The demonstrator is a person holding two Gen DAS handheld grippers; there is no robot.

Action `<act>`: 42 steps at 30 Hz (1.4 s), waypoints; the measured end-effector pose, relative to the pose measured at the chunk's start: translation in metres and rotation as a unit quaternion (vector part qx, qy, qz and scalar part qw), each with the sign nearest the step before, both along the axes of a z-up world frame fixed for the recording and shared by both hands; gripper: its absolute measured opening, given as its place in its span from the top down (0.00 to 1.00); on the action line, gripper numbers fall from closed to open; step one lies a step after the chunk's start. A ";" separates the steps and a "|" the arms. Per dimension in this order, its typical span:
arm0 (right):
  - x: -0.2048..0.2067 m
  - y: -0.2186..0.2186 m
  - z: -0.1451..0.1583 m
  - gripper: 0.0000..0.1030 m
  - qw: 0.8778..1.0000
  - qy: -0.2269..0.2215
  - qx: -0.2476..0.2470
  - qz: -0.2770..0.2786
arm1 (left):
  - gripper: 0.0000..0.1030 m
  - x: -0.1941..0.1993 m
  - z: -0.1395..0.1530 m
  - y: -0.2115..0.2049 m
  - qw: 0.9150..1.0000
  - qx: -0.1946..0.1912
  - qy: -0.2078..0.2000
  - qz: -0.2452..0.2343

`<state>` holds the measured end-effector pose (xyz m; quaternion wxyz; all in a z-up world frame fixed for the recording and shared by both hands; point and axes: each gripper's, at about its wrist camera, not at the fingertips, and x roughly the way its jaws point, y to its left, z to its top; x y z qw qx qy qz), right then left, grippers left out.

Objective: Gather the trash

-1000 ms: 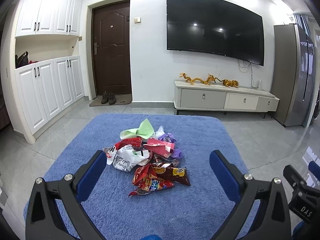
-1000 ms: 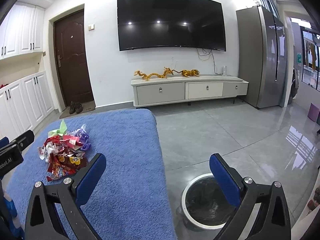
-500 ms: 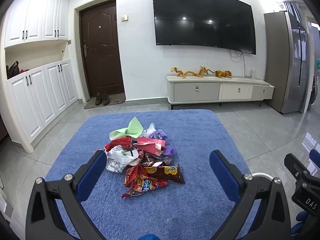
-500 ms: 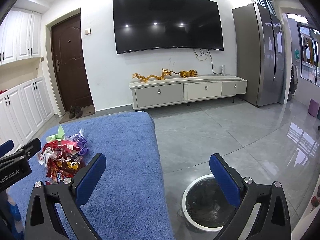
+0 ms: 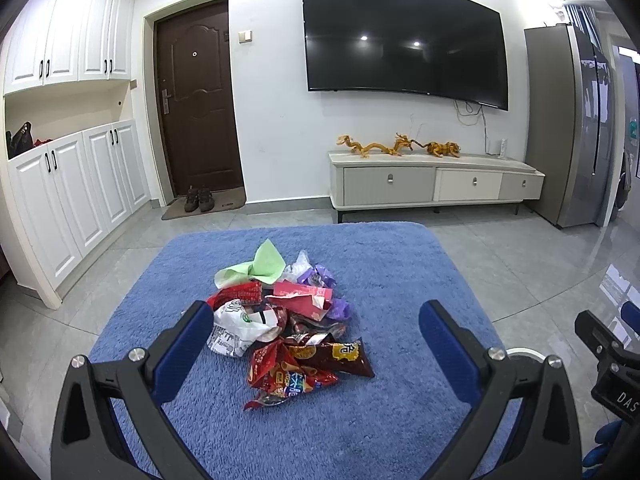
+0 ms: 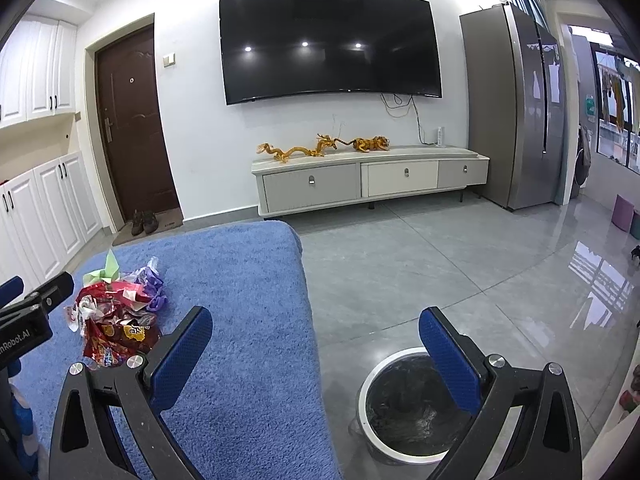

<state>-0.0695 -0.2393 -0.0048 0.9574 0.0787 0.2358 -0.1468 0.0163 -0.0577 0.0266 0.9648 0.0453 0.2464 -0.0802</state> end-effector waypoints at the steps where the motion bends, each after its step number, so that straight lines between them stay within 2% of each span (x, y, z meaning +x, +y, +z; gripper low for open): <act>1: 0.001 0.001 0.000 0.00 1.000 0.003 -0.003 0.000 | 0.00 0.001 0.000 0.001 1.000 -0.001 0.000 -0.001; 6: 0.009 0.009 0.003 0.00 1.000 0.017 -0.010 0.005 | 0.00 0.011 0.001 0.017 1.000 -0.013 0.005 0.004; 11: 0.018 0.020 0.008 0.00 0.999 0.025 -0.009 0.027 | 0.00 0.028 0.005 0.058 0.999 -0.023 -0.001 0.046; 18: 0.049 0.051 0.006 0.01 0.990 0.038 0.040 0.130 | 0.00 0.050 -0.006 0.141 0.991 -0.053 0.018 0.122; 21: 0.069 0.069 -0.004 0.14 0.980 0.058 0.056 0.184 | 0.00 0.052 -0.020 0.168 0.989 -0.065 0.038 0.129; 24: 0.093 0.085 -0.019 0.25 0.965 0.088 0.078 0.233 | 0.03 0.053 -0.034 0.178 0.989 -0.075 0.059 0.109; 29: 0.135 0.110 -0.045 0.34 0.934 0.130 0.093 0.318 | 0.08 0.051 -0.062 0.162 0.989 -0.094 0.110 0.020; 36: 0.168 0.119 -0.065 0.37 0.911 0.156 0.090 0.372 | 0.08 0.072 -0.077 0.150 0.985 -0.095 0.145 0.003; 41: 0.187 0.126 -0.077 0.50 0.896 0.163 0.093 0.403 | 0.09 0.077 -0.091 0.129 0.981 -0.091 0.168 -0.038; 42: 0.188 0.126 -0.078 0.56 0.892 0.162 0.093 0.411 | 0.09 0.078 -0.093 0.124 0.981 -0.087 0.170 -0.043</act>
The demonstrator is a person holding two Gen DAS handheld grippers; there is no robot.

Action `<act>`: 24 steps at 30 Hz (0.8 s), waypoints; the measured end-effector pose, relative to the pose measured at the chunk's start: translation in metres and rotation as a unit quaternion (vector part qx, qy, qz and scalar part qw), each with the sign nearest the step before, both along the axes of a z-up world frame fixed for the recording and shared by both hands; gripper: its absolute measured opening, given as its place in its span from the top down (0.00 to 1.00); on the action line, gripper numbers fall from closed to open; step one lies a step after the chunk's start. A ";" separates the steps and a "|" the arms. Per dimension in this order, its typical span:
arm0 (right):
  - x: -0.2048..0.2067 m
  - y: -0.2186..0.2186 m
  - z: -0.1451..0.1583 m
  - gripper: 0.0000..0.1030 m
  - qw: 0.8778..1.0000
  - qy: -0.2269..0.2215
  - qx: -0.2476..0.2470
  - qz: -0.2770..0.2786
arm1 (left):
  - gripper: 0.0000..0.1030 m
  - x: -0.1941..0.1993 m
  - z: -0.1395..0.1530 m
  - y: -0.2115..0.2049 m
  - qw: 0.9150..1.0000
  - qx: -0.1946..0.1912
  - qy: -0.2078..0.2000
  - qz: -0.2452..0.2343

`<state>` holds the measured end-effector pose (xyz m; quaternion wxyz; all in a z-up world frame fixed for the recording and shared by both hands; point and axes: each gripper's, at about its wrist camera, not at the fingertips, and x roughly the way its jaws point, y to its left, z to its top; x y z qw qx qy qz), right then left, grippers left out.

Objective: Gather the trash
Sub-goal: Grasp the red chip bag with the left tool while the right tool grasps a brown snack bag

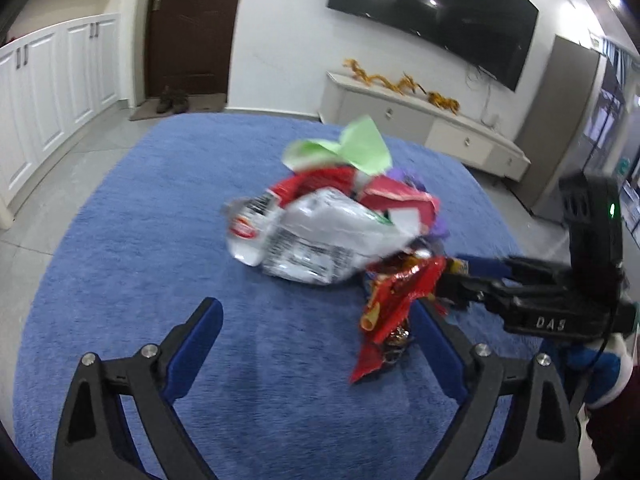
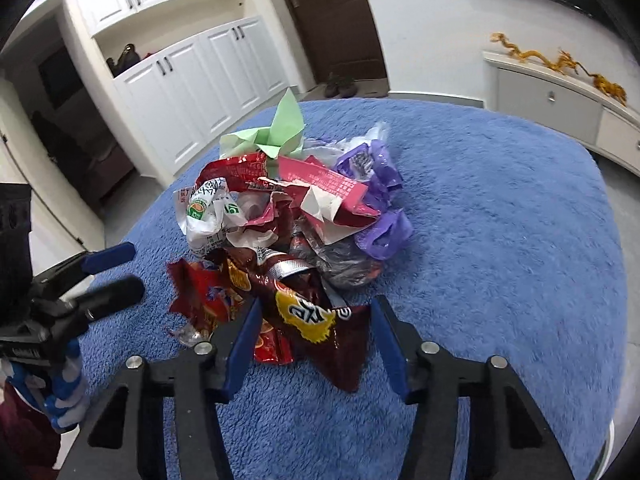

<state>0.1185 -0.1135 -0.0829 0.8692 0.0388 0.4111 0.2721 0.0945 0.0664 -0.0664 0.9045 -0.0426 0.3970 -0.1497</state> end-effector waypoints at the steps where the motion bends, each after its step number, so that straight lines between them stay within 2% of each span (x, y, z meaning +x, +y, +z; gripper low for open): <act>1: 0.000 0.000 0.001 0.64 1.000 -0.001 0.005 0.011 | 0.09 0.001 -0.003 -0.007 1.000 0.003 0.002 -0.010; 3: -0.001 0.000 0.004 0.74 1.000 -0.005 0.005 0.025 | 0.09 0.003 -0.008 -0.017 1.000 0.005 0.007 -0.021; 7: -0.009 -0.002 0.001 0.84 0.999 -0.006 -0.002 0.045 | 0.12 0.007 -0.015 -0.036 0.999 0.010 0.013 -0.041; 9: -0.013 -0.006 0.001 0.85 0.999 -0.009 0.002 0.045 | 0.22 0.007 -0.018 -0.042 0.999 0.012 0.019 -0.049; 13: -0.028 -0.023 0.007 0.86 0.999 -0.014 0.026 0.022 | 0.34 0.012 -0.027 -0.052 0.997 0.009 0.037 -0.064; 15: -0.039 -0.034 0.010 0.86 0.999 -0.018 0.034 0.012 | 0.54 0.013 -0.030 -0.057 0.997 0.009 0.044 -0.069; 16: -0.044 -0.038 0.012 0.86 0.999 -0.020 0.035 0.007 | 0.59 0.012 -0.030 -0.059 0.997 0.014 0.044 -0.069; 17: -0.052 -0.042 0.013 0.86 0.999 -0.021 0.038 0.002 | 0.70 0.010 -0.029 -0.062 0.996 0.018 0.042 -0.071; 18: -0.056 -0.046 0.013 0.86 0.999 -0.022 0.039 -0.002 | 0.86 0.009 -0.030 -0.065 0.996 0.016 0.042 -0.073; 21: -0.071 -0.058 0.015 0.86 0.998 -0.023 0.052 -0.020 | 0.94 0.003 -0.028 -0.067 0.996 0.011 0.043 -0.074; 24: -0.087 -0.071 0.016 0.86 0.997 -0.026 0.064 -0.039 | 0.96 -0.010 -0.022 -0.070 0.997 0.011 0.033 -0.075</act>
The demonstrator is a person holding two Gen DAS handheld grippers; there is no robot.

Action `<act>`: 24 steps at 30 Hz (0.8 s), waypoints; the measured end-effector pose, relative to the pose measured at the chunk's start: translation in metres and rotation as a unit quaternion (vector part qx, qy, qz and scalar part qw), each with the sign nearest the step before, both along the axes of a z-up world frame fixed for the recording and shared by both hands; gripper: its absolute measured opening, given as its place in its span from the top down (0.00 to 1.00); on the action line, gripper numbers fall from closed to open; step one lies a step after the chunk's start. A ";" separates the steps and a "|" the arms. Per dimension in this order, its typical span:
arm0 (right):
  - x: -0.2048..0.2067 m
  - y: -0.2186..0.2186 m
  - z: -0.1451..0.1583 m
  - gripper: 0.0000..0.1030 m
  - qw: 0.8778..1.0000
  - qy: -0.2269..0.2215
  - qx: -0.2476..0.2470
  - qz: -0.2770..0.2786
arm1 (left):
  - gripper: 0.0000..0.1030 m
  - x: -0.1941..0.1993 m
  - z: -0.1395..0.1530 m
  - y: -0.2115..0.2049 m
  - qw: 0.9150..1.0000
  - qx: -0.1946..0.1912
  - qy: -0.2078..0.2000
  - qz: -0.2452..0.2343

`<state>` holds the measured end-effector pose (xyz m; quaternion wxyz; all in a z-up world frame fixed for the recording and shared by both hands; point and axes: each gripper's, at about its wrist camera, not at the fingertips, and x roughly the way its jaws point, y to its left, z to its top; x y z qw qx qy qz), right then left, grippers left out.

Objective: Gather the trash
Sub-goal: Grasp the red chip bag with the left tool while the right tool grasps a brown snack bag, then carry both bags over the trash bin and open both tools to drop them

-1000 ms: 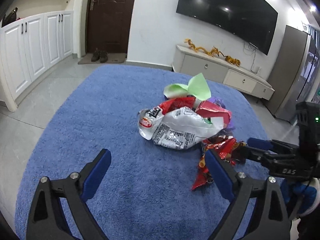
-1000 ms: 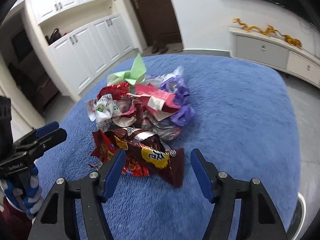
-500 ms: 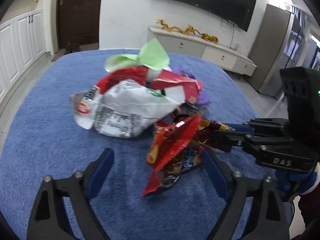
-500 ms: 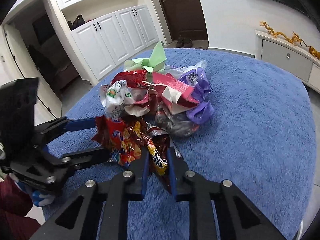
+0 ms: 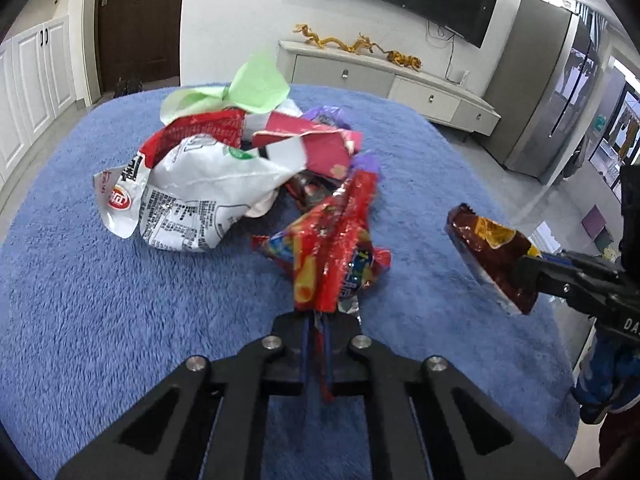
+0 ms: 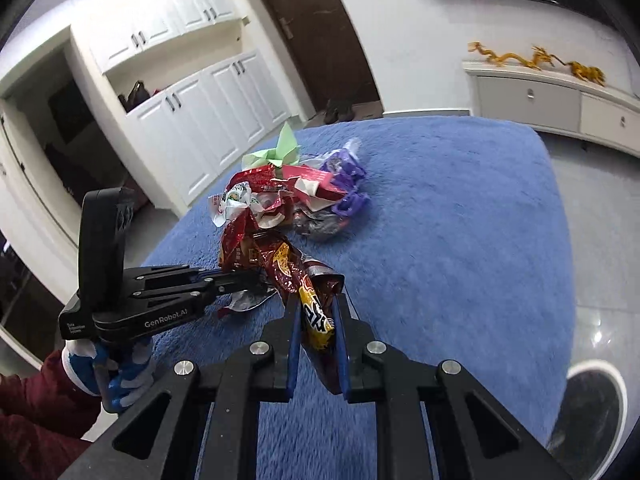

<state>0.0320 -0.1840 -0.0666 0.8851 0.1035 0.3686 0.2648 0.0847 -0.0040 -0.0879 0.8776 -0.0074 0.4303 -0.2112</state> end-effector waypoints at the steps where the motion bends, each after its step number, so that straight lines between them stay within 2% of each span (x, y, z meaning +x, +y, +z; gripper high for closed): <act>1: -0.002 -0.003 0.000 0.86 1.000 -0.001 0.003 -0.006 | 0.97 -0.005 0.004 0.000 1.000 0.000 -0.006 0.000; 6: -0.025 -0.026 0.012 0.86 0.998 -0.020 0.027 -0.046 | 0.97 -0.028 0.026 -0.003 1.000 -0.002 -0.030 -0.007; 11: -0.051 -0.065 0.024 0.86 0.993 -0.043 0.040 -0.103 | 0.97 -0.044 0.050 -0.029 0.998 -0.009 -0.049 -0.038; 18: -0.093 -0.145 0.016 0.86 0.972 -0.045 0.042 -0.225 | 0.97 -0.048 0.069 -0.115 0.991 -0.014 -0.052 -0.124; 24: -0.121 -0.206 -0.012 0.86 0.947 -0.014 0.033 -0.318 | 0.97 -0.051 0.066 -0.209 0.977 0.006 -0.048 -0.208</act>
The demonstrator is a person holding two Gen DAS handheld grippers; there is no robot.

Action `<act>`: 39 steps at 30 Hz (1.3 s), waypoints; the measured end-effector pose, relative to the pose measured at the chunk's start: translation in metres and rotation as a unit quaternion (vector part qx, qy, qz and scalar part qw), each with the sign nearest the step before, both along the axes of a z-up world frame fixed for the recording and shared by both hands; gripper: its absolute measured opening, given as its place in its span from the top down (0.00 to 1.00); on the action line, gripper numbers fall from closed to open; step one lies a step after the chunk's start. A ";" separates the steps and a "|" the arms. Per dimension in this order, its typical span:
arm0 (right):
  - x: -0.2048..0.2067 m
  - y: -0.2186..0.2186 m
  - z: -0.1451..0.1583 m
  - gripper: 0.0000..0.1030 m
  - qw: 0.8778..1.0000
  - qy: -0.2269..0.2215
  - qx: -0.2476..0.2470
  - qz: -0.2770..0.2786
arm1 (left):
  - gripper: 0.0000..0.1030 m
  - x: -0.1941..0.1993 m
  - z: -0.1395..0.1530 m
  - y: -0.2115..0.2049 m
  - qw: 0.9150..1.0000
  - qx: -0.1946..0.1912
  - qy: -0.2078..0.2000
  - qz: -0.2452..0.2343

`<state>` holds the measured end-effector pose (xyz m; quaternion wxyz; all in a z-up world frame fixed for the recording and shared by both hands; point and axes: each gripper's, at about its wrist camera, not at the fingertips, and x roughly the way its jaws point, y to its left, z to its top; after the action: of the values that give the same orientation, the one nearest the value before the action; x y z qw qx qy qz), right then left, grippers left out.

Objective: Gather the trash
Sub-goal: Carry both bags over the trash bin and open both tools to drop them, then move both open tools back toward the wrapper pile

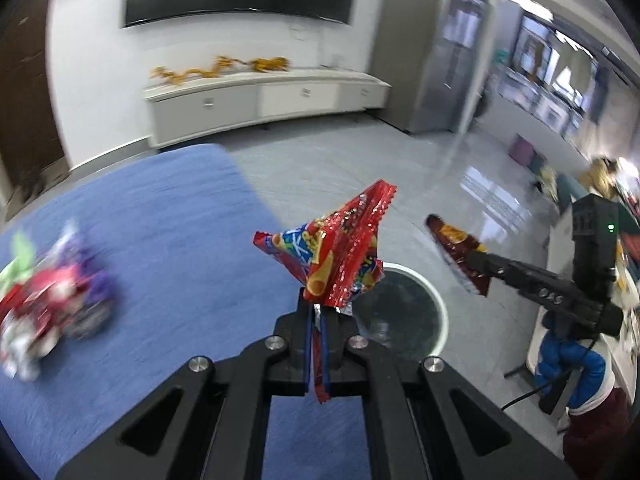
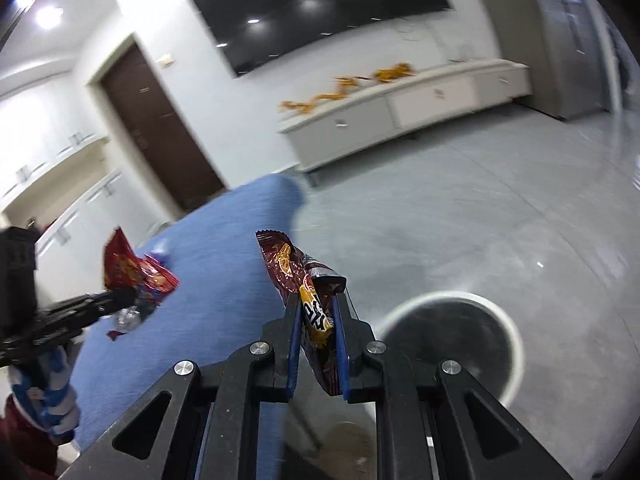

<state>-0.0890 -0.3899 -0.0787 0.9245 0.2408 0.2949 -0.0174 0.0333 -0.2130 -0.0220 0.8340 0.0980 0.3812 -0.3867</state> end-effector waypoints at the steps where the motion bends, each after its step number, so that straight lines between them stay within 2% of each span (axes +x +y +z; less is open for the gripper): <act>1: -0.002 -0.009 -0.005 0.86 1.000 0.008 0.006 -0.012 | 0.97 0.000 -0.003 -0.016 1.000 0.007 0.000 -0.012; 6: -0.003 -0.050 -0.042 0.86 0.996 0.047 0.048 -0.056 | 0.97 0.004 -0.028 -0.094 0.997 0.046 0.021 -0.060; 10: 0.002 -0.071 -0.068 0.85 0.992 0.077 0.069 -0.073 | 0.96 0.012 -0.049 -0.128 0.994 0.066 0.041 -0.074; 14: 0.005 -0.084 -0.090 0.76 0.988 0.097 0.079 -0.086 | 0.95 0.022 -0.066 -0.155 0.992 0.073 0.061 -0.083; 16: 0.013 -0.089 -0.097 0.61 0.987 0.106 0.082 -0.093 | 0.95 0.025 -0.070 -0.162 0.990 0.068 0.078 -0.091; 19: 0.014 -0.096 -0.108 0.59 0.984 0.120 0.083 -0.105 | 0.91 0.031 -0.076 -0.172 0.988 0.060 0.104 -0.101; 20: 0.014 -0.098 -0.110 0.59 0.983 0.123 0.083 -0.109 | 0.84 0.033 -0.077 -0.174 0.987 0.059 0.110 -0.102; 21: 0.014 -0.098 -0.109 0.59 0.982 0.126 0.081 -0.112 | 0.68 0.034 -0.078 -0.178 0.986 0.058 0.113 -0.103; 23: 0.012 -0.100 -0.109 0.59 0.981 0.131 0.077 -0.119 | 0.48 0.036 -0.078 -0.179 0.987 0.048 0.119 -0.100; 31: -0.006 -0.111 -0.104 0.59 0.976 0.139 0.072 -0.151 | 0.47 0.034 -0.066 -0.175 0.986 0.025 0.118 -0.113; 39: -0.017 -0.111 -0.067 0.58 0.979 0.106 0.056 -0.165 | 0.47 0.031 -0.031 -0.146 0.993 0.000 0.078 -0.093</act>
<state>-0.1064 -0.5006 -0.1454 0.8574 0.3346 0.3480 -0.1781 0.0646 -0.3593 -0.0529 0.7623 0.1023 0.4343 -0.4688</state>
